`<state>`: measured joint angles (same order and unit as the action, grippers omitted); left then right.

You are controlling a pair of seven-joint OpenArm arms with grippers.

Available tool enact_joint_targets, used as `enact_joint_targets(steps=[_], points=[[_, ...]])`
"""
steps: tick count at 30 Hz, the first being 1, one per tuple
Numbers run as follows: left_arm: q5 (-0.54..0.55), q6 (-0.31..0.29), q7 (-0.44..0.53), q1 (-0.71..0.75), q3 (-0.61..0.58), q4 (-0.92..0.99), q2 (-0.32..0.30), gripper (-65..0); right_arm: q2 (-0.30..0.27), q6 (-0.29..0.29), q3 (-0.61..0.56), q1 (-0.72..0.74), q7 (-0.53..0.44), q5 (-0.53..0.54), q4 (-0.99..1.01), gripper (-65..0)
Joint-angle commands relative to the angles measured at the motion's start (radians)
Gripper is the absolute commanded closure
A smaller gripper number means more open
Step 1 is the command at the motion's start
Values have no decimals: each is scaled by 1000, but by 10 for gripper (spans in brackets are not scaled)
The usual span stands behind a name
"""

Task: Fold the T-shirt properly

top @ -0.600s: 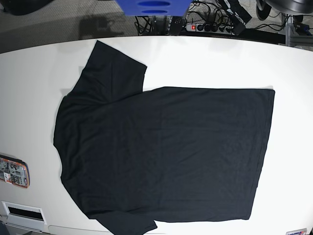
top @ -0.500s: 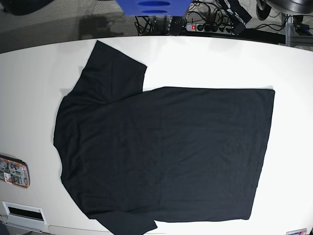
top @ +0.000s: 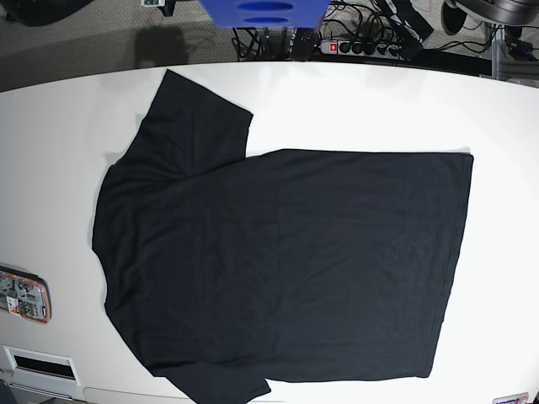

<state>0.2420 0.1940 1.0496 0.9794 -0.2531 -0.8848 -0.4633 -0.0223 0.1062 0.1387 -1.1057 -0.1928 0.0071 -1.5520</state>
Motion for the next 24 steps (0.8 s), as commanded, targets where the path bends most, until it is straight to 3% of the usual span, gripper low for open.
enact_joint_targets(steps=[1, 5, 9, 19, 24], points=[[6, 6, 18, 51, 25, -32, -13, 0, -3, 5, 3, -24, -21, 0, -23, 0], [3, 6, 18, 98, 154, -124, -12, 0, -17, 5, 3, -26, -23, 0, -77, 0], [-74, 6, 18, 134, 291, -199, 13, 0, -40, 5, 8, -41, -24, 0, -146, 0], [-456, 6, 11, 134, 671, -359, 246, 0, -40, 5, 94, -69, -23, -3, -302, 0], [-550, 6, 10, 82, 797, -434, 372, 0, -40, 3, 117, -69, -23, -3, -316, 0]])
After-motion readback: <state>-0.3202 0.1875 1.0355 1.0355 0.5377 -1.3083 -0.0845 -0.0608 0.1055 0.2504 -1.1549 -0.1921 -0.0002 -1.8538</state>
